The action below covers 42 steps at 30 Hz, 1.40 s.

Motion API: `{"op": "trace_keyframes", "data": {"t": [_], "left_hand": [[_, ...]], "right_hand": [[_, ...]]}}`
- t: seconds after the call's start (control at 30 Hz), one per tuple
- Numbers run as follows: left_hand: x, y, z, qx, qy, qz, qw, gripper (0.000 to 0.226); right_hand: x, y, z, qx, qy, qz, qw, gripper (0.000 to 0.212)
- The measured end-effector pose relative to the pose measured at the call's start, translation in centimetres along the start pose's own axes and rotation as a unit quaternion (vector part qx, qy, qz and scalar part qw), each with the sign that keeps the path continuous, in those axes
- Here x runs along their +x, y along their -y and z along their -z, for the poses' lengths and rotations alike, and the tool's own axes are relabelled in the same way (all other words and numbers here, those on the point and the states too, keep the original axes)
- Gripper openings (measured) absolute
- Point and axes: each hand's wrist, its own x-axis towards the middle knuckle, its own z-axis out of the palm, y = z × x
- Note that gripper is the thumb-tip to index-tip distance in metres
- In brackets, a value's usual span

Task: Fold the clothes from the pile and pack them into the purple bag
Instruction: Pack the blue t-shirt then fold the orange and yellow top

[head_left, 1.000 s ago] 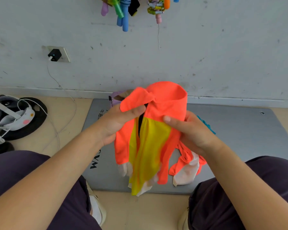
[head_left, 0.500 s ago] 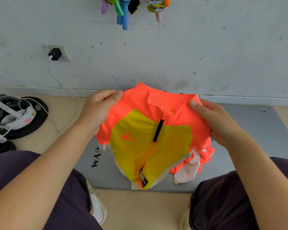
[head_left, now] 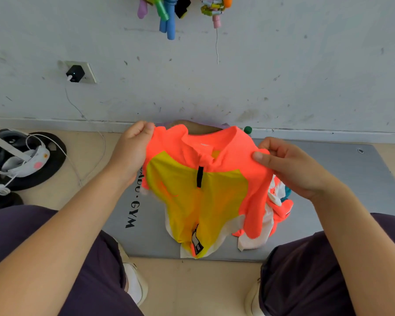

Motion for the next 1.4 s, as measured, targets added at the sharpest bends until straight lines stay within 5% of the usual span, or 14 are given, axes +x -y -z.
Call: {"op": "trace_keyframes", "data": {"t": [0.13,0.3,0.4,0.57,0.67,0.87,1.2,1.3,1.4], "left_hand": [[-1.1,-0.8,-1.4,-0.024,0.074,0.079,0.994,0.020],[-3.7,-1.3,-3.6,0.146,0.274,-0.027,0.950,0.063],[-5.2,-0.7,-5.4,0.159,0.334,-0.028,0.929,0.055],[-3.9,-1.2,-3.9,0.190,0.275,-0.041,0.942,0.038],[-2.4,-2.0,-1.2,0.185,0.283,-0.045,0.940,0.040],[-1.3,-1.8,1.5,0.349,0.271,-0.058,0.895,0.092],[-1.3,-1.2,1.4,0.384,0.169,-0.112,0.901,0.087],[-1.2,-1.2,1.7,0.390,0.151,-0.118,0.900,0.071],[-1.1,-1.0,1.9,0.397,0.141,-0.107,0.901,0.027]], "right_hand": [[-0.1,0.2,-0.8,-0.007,-0.031,-0.015,0.999,0.022],[-0.1,0.0,-4.0,-0.020,0.016,0.009,1.000,0.020],[-0.1,-0.3,-6.2,-0.069,0.022,0.034,0.997,0.011],[-0.3,-0.1,-5.6,-0.066,0.025,0.025,0.997,0.012],[-0.1,-0.1,-3.3,-0.230,0.098,0.000,0.968,0.010],[0.6,-2.6,-0.2,-0.489,0.069,-0.017,0.869,0.046],[0.6,-3.1,-0.7,-0.455,0.069,-0.032,0.887,0.017],[0.8,-3.0,-0.5,-0.476,0.081,-0.024,0.875,0.029],[0.9,-3.1,-0.2,-0.493,0.046,-0.040,0.868,0.031]]}}
